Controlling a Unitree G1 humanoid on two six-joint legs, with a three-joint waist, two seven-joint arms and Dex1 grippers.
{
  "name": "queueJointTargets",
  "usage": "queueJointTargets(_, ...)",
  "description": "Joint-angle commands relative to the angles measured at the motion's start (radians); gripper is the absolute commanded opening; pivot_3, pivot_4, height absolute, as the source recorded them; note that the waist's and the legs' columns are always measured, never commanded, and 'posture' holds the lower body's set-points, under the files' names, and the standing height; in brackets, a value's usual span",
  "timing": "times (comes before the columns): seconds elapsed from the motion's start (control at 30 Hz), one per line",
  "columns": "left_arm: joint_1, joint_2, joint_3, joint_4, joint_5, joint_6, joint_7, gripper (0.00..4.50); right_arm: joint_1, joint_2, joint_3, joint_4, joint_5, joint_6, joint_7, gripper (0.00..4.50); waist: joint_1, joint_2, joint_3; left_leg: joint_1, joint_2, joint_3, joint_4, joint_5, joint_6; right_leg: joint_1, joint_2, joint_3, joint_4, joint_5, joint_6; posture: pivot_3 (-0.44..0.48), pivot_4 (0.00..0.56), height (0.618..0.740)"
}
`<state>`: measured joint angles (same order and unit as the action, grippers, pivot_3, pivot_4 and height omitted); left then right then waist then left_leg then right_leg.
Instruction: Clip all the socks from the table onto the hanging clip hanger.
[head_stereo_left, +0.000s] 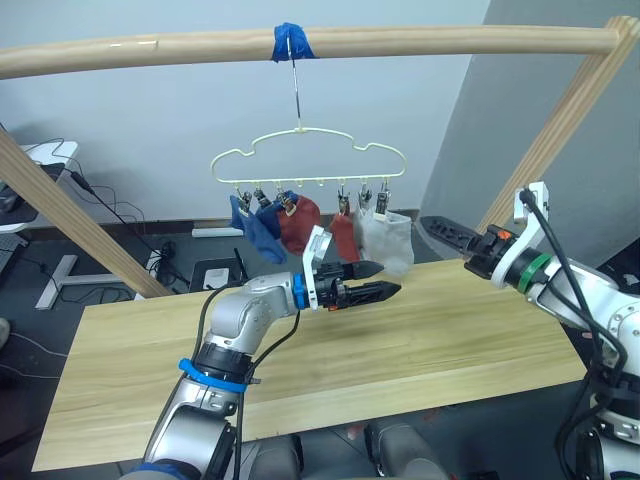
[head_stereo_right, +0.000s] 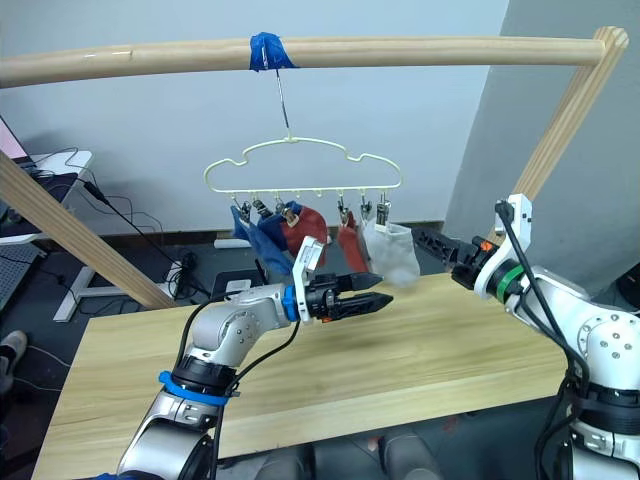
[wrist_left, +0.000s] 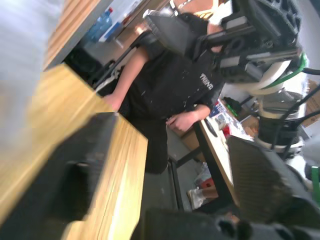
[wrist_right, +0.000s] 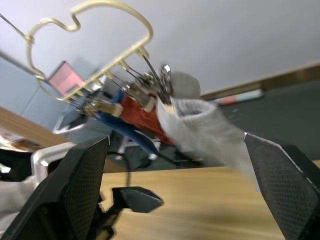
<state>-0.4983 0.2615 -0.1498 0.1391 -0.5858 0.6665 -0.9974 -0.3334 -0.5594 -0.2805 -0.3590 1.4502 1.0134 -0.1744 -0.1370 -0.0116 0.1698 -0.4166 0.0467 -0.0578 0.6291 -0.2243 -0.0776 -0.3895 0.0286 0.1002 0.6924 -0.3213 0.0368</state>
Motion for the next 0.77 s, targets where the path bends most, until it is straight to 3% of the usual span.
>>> queueJointTargets(0.03,0.018,0.021,0.005,-0.024,0.004,-0.008,-0.026,4.47,0.031,-0.011,0.028,-0.069,-0.11,-0.054,0.078,4.5,0.0,0.0,0.0,0.0,0.0,0.0,0.0,0.0,0.0,0.0,0.0,0.0,0.0,0.0,0.0,-0.127,0.139,0.74)
queueJointTargets(0.2,0.194,0.199,0.087,-0.16,0.025,-0.029,-0.022,4.47,0.208,-0.001,0.153,-0.106,-0.45,-0.24,0.236,4.5,-0.002,0.0,0.0,0.001,0.001,0.0,-0.001,0.0,0.0,0.0,0.001,0.0,0.0,0.0,0.0,-0.106,0.143,0.74)
queueJointTargets(0.3,0.28,0.262,0.176,-0.183,0.099,-0.135,0.079,4.47,0.317,-0.053,0.269,-0.107,-0.692,-0.391,0.364,4.5,0.008,0.0,0.0,0.001,0.002,-0.001,-0.001,0.0,0.0,-0.001,0.001,0.0,0.0,-0.001,-0.001,-0.076,0.148,0.74)
queueJointTargets(0.4,0.358,0.31,0.267,-0.163,0.182,-0.227,0.187,4.47,0.397,-0.052,0.307,-0.095,-0.835,-0.489,0.402,4.5,0.03,-0.001,0.001,0.001,0.001,0.0,0.0,0.0,0.0,0.0,0.0,0.0,0.0,-0.001,-0.001,-0.043,0.157,0.74)
queueJointTargets(0.57,0.497,0.364,0.302,-0.148,0.337,-0.422,0.279,4.47,0.457,-0.012,0.286,-0.047,-0.934,-0.535,0.416,4.5,0.053,-0.003,0.002,0.003,0.001,0.001,0.0,0.0,0.0,0.001,-0.001,0.001,-0.001,-0.001,-0.001,-0.01,0.163,0.74)
queueJointTargets(0.77,0.572,0.349,0.316,-0.206,0.335,-0.387,0.327,4.47,0.479,0.002,0.275,0.014,-1.026,-0.571,0.462,4.5,0.08,-0.005,0.003,0.002,0.001,0.001,0.0,0.0,0.0,0.001,-0.001,0.0,-0.001,-0.001,-0.001,0.016,0.162,0.74)
